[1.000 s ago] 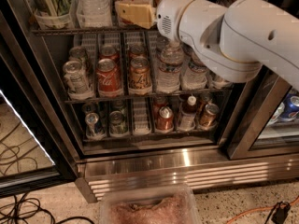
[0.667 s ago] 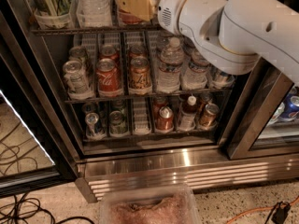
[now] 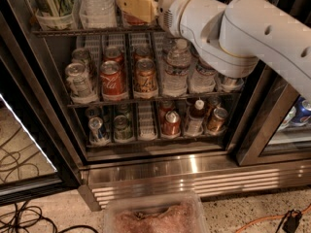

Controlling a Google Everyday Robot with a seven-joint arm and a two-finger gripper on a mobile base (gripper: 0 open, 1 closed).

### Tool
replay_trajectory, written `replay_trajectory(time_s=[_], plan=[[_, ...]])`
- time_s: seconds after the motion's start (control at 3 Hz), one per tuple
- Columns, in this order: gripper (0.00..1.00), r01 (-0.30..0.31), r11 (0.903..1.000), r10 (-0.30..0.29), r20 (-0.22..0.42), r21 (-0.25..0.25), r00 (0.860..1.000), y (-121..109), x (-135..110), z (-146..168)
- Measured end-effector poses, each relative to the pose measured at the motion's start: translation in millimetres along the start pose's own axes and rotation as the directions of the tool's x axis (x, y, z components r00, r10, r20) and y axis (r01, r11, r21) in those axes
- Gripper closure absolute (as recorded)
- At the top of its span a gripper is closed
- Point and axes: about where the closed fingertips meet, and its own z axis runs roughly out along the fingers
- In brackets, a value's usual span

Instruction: Pick coke can from top shelf of fridge

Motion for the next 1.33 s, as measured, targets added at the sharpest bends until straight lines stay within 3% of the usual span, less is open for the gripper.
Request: replay_trajectory(time_s=[0.67, 1.33], plan=[[0.26, -0.038, 0.9992, 0.038, -0.006, -0.011, 0.999, 5.1, 10.4, 4.0], [0.68, -0.043, 0.9990, 0.042, -0.009, -0.013, 0.999, 5.7, 9.1, 6.8]])
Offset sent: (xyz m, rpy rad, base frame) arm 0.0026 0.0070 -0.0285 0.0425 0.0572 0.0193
